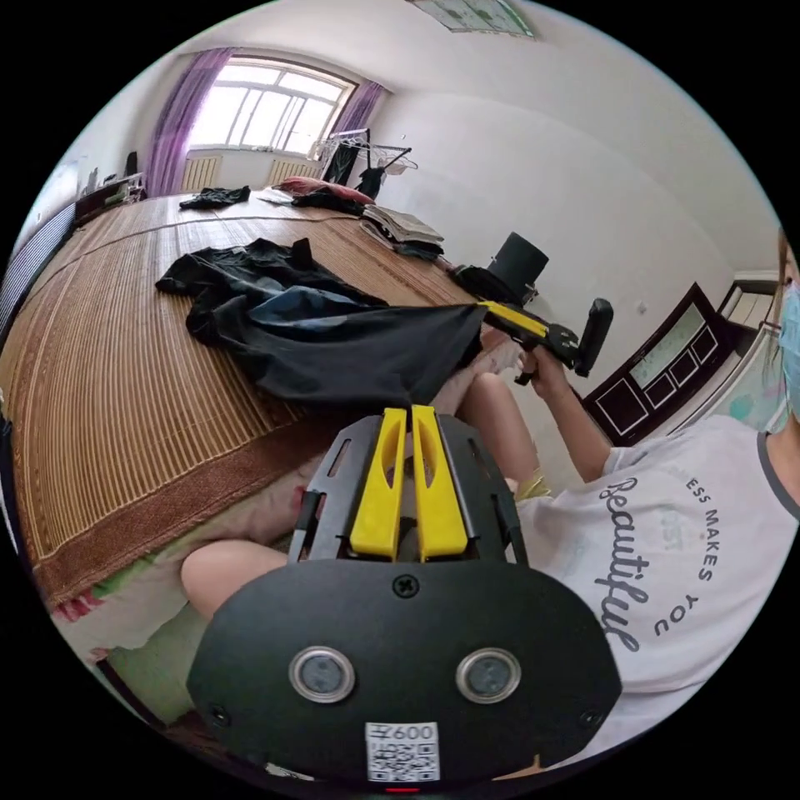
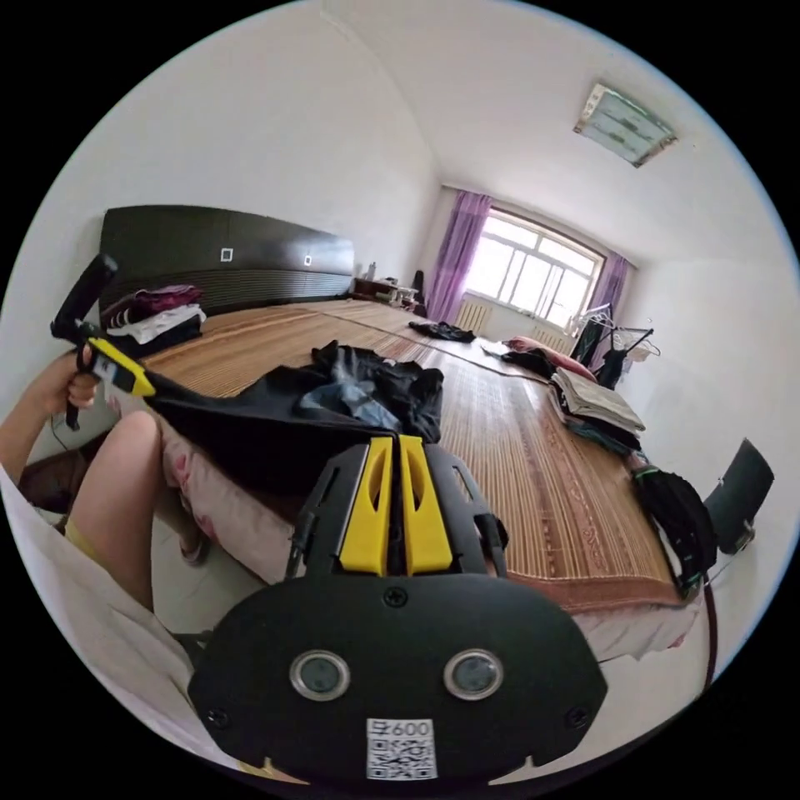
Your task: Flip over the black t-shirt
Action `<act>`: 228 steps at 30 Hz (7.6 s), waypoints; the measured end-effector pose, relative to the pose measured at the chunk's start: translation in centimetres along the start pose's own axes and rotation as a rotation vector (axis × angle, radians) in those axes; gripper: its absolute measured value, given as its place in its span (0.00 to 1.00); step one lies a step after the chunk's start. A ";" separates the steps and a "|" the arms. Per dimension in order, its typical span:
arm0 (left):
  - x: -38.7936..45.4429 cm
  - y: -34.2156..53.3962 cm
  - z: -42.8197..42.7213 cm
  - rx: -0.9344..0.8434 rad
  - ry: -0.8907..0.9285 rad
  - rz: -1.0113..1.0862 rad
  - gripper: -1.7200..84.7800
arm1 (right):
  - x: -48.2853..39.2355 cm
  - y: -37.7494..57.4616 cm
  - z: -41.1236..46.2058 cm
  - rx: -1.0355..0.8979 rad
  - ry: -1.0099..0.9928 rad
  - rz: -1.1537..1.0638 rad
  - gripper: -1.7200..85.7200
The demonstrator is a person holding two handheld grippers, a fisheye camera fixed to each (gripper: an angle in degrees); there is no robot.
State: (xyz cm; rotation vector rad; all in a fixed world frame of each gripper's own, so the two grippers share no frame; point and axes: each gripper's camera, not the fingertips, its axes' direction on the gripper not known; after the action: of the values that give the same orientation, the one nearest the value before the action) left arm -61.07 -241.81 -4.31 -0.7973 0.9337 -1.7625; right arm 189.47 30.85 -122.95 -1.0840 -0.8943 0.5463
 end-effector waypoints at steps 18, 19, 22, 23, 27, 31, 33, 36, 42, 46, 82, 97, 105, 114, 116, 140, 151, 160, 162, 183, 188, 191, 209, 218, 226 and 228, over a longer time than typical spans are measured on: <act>-5.1 4.3 8.2 0.086 0.092 -0.129 0.04 | -4.1 7.5 1.4 -0.070 -0.416 -0.082 0.16; -5.3 4.6 8.3 0.088 0.090 -0.130 0.04 | -4.8 7.4 1.0 -0.053 -0.443 -0.106 0.16; -5.9 6.1 8.6 0.093 0.067 -0.118 0.04 | -8.7 6.4 -1.0 0.057 -0.489 -0.211 0.16; -6.1 6.8 8.8 0.089 0.055 -0.107 0.04 | -10.1 5.8 -1.5 0.087 -0.482 -0.260 0.15; -7.8 10.1 9.0 0.082 0.024 -0.095 0.04 | -13.4 4.2 0.1 0.030 -0.401 -0.399 0.09; -10.7 14.0 8.8 0.094 0.009 -0.100 0.05 | -12.4 3.3 1.7 -0.010 -0.394 -0.386 0.02; -12.5 17.0 8.8 0.108 -0.020 -0.076 0.06 | -9.3 2.3 1.3 0.036 -0.444 -0.258 0.01; -14.1 20.8 10.0 0.096 -0.100 -0.013 0.08 | -5.0 0.9 1.6 0.040 -0.534 -0.080 0.01; -16.2 27.8 16.7 0.017 -0.235 0.051 0.16 | 0.4 -0.9 1.9 0.062 -0.606 0.140 0.01; -16.5 32.4 18.4 0.086 -0.385 0.096 0.16 | 2.4 -1.8 1.9 0.068 -0.598 0.209 0.01; -45.1 74.4 10.2 0.142 -0.792 0.280 0.13 | 17.8 -2.8 4.2 0.161 -0.521 0.644 0.01; -47.6 71.4 12.5 0.159 -0.744 0.292 0.13 | 22.9 -6.9 8.1 0.133 -0.569 0.687 0.01; -45.2 67.1 12.4 0.163 -0.740 0.260 0.11 | 23.2 -7.0 8.8 0.143 -0.574 0.629 0.01; -39.1 62.1 13.5 0.126 -0.785 0.256 0.05 | 22.2 -5.9 9.9 0.156 -0.591 0.563 0.01; -37.6 61.0 13.2 0.130 -0.796 0.254 0.04 | 21.7 -5.6 10.1 0.161 -0.587 0.531 0.01; -9.8 42.3 -8.8 0.414 -0.784 0.043 0.03 | 1.8 -0.8 14.3 0.198 -0.464 -0.083 0.05; 2.2 36.5 -20.7 0.646 -0.778 -0.120 0.03 | -1.8 3.3 24.4 -0.021 0.042 -0.259 0.02; 4.2 35.4 -30.9 0.810 -0.667 -0.381 0.03 | -2.9 9.4 30.6 -0.116 0.365 -0.515 0.04; 5.8 34.6 -32.3 0.829 -0.647 -0.422 0.03 | -2.6 10.3 30.0 -0.085 0.363 -0.504 0.04; 24.3 25.3 -32.7 0.914 -0.587 -0.468 0.03 | 0.2 11.9 23.6 -0.214 0.372 -0.590 0.12; 27.3 23.4 -31.9 0.909 -0.596 -0.462 0.03 | -1.2 11.8 22.5 -0.273 0.365 -0.572 0.12; 29.4 22.6 -31.7 0.925 -0.628 -0.443 0.03 | -0.7 10.6 20.0 -0.260 0.359 -0.509 0.13; 29.9 21.0 -25.8 0.950 -0.651 -0.451 0.03 | 5.8 3.9 4.4 -0.156 0.615 -0.476 0.11; 18.1 19.0 -11.9 0.637 -0.672 -0.446 0.03 | 11.2 0.2 4.1 -0.187 0.332 -0.153 0.03; 8.0 13.5 4.9 0.211 -0.930 -0.316 0.03 | 15.2 -3.3 4.9 -0.381 0.139 -0.054 0.02; 2.3 13.6 9.3 0.096 -0.878 -0.379 0.03 | 15.8 -3.8 6.7 -0.613 -0.053 -0.057 0.01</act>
State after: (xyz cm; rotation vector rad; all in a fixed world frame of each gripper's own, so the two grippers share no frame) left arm -48.12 -249.63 -11.15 -1.5745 0.1102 -1.4873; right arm 192.40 44.87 -112.69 -1.5925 -1.1742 0.2521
